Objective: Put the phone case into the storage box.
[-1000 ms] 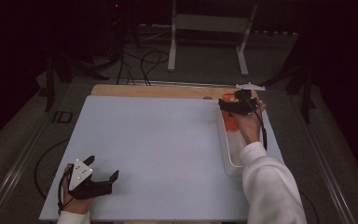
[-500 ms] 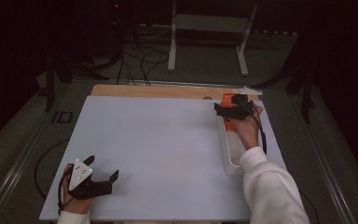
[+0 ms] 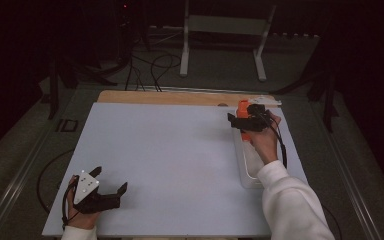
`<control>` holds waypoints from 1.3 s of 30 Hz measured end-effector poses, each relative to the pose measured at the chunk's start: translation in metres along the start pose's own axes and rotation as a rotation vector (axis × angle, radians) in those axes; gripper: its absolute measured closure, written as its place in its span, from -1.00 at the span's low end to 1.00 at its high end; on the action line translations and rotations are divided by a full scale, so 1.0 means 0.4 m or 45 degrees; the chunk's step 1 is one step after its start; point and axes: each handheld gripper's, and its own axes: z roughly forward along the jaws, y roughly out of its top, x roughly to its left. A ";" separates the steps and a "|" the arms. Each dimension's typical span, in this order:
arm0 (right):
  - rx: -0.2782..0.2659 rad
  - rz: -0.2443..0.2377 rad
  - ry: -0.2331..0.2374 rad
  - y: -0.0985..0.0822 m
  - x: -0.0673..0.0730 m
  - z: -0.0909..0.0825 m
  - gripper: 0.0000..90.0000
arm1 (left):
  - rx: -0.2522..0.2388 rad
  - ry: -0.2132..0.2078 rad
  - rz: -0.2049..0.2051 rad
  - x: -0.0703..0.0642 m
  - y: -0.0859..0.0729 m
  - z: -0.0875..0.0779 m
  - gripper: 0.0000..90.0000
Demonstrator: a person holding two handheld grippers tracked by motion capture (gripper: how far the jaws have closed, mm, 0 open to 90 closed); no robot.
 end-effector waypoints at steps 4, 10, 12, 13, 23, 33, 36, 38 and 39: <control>-0.005 0.000 0.015 -0.002 0.006 -0.005 -0.82 | 0.000 0.000 -0.002 0.000 0.000 0.000 -0.99; -0.020 -0.011 0.048 -0.008 0.022 -0.018 -0.82 | 0.000 0.001 0.000 0.000 0.000 0.000 -0.99; -0.018 -0.016 0.053 -0.010 0.026 -0.021 -0.82 | -0.003 0.001 -0.003 0.000 0.000 0.000 -0.99; -0.018 -0.016 0.053 -0.010 0.026 -0.021 -0.82 | -0.003 0.001 -0.003 0.000 0.000 0.000 -0.99; -0.028 -0.001 0.091 -0.030 0.034 -0.036 -0.82 | -0.006 0.005 -0.006 0.003 0.001 -0.001 -0.99; -0.029 -0.019 0.124 -0.053 0.046 -0.051 -0.82 | -0.014 0.003 -0.006 0.003 0.003 -0.002 -0.99; -0.028 -0.021 0.131 -0.059 0.048 -0.055 -0.82 | -0.015 0.005 -0.007 0.003 0.005 -0.003 -0.99; -0.027 -0.022 0.139 -0.061 0.050 -0.057 -0.82 | -0.016 0.007 -0.005 0.004 0.006 -0.004 -0.99; -0.027 -0.022 0.137 -0.061 0.051 -0.058 -0.82 | -0.016 0.007 -0.005 0.005 0.006 -0.004 -0.99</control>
